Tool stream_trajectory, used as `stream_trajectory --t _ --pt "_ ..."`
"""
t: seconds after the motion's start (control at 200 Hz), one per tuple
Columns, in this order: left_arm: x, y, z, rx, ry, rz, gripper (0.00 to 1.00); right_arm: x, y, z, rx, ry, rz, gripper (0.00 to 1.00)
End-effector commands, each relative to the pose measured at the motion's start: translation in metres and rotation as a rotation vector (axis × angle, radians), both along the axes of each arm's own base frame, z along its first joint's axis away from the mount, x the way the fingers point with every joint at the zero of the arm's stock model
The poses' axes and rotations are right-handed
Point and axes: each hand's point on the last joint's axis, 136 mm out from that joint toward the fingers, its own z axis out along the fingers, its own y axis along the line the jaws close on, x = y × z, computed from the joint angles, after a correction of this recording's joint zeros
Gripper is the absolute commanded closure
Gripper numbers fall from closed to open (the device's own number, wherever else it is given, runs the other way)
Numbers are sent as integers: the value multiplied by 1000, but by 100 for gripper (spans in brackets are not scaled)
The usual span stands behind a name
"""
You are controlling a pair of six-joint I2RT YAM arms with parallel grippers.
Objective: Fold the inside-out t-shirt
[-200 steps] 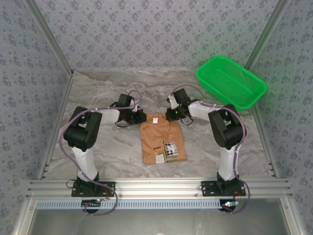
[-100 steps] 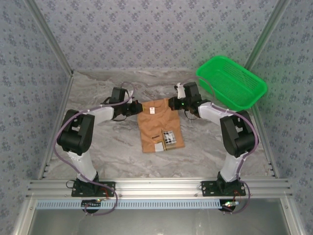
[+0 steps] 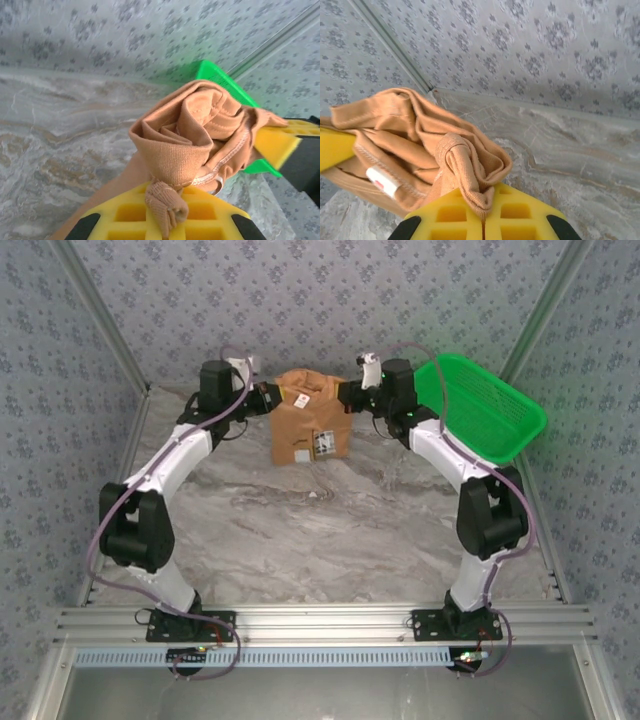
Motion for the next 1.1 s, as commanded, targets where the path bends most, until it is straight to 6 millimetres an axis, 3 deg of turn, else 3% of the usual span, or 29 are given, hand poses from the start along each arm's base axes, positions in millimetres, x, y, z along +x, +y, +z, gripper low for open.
stream_trajectory --t 0.0,0.095,0.13,0.285,0.4,0.555,0.984,1.094 --pt "-24 -4 -6 17 4 -34 100 -27 -3 9 -14 -47 36 100" --pt "-52 -11 -33 10 64 -73 100 -56 -7 -17 -26 -9 45 100" --pt "-63 -13 -43 13 86 -77 100 -71 -8 -38 -34 31 52 100" --pt "-122 -21 -100 60 200 -117 100 -128 -14 -89 -60 137 45 100" --pt "-141 -23 -121 68 240 -108 100 -145 -25 -110 -73 193 5 100" --pt "-130 -21 -135 108 240 -81 100 -136 -27 -129 -128 249 -14 100" --pt "-75 -4 -216 230 373 12 100 -79 -16 -208 -288 418 -22 98" --pt "-66 -3 -235 247 412 20 90 -67 -23 -231 -344 479 -49 90"
